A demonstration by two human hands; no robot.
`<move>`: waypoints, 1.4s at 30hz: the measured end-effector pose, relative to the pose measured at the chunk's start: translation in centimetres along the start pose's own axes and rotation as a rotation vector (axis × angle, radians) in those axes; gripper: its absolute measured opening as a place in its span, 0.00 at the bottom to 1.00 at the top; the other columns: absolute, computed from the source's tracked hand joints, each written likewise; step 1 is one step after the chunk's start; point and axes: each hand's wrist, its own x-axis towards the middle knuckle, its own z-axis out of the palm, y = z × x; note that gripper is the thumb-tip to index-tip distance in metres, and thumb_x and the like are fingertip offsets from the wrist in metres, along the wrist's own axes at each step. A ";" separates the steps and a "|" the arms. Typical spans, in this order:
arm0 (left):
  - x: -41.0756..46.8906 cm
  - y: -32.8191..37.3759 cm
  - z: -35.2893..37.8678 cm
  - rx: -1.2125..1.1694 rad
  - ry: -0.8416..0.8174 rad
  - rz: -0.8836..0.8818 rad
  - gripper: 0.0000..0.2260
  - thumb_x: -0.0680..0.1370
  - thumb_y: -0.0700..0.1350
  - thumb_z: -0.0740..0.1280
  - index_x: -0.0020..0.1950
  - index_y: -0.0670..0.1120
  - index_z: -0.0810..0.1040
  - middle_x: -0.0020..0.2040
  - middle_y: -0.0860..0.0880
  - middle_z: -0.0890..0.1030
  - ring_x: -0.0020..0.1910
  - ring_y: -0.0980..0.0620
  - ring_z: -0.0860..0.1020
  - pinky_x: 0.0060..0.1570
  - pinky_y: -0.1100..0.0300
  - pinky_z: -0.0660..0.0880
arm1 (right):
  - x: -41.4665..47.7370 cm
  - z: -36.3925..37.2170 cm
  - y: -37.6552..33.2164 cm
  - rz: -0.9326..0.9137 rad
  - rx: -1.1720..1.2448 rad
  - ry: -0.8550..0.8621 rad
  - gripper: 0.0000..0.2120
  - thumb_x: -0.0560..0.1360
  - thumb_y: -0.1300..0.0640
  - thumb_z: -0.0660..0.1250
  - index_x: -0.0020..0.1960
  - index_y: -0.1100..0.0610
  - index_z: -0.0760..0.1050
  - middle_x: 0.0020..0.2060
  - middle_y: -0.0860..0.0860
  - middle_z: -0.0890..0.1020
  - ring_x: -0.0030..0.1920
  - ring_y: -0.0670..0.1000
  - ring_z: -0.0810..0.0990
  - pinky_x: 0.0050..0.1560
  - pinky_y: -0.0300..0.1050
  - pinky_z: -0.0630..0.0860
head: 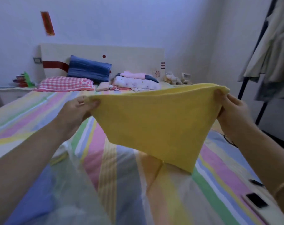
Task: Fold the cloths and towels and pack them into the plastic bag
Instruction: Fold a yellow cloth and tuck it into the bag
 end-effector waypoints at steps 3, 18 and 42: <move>-7.1 -1.7 -1.0 0.076 -0.128 -0.082 0.23 0.63 0.57 0.78 0.44 0.41 0.78 0.36 0.51 0.82 0.38 0.55 0.79 0.42 0.66 0.79 | -5.4 -3.2 0.9 0.099 -0.043 -0.050 0.32 0.52 0.35 0.78 0.48 0.53 0.81 0.44 0.50 0.85 0.43 0.50 0.83 0.44 0.47 0.81; -22.8 -4.1 -3.1 0.245 -0.453 -0.283 0.20 0.63 0.61 0.75 0.44 0.48 0.81 0.42 0.40 0.84 0.41 0.48 0.82 0.40 0.61 0.75 | -24.9 -9.6 2.5 0.639 -0.243 -0.153 0.09 0.69 0.57 0.69 0.43 0.62 0.84 0.43 0.60 0.85 0.40 0.55 0.85 0.41 0.50 0.81; -19.6 -6.1 0.9 0.714 -0.223 -0.355 0.04 0.78 0.40 0.67 0.44 0.43 0.79 0.38 0.49 0.84 0.32 0.53 0.82 0.31 0.61 0.76 | -23.4 -7.1 4.7 1.004 -1.142 -0.768 0.26 0.77 0.36 0.57 0.48 0.60 0.72 0.38 0.54 0.86 0.38 0.51 0.85 0.41 0.44 0.81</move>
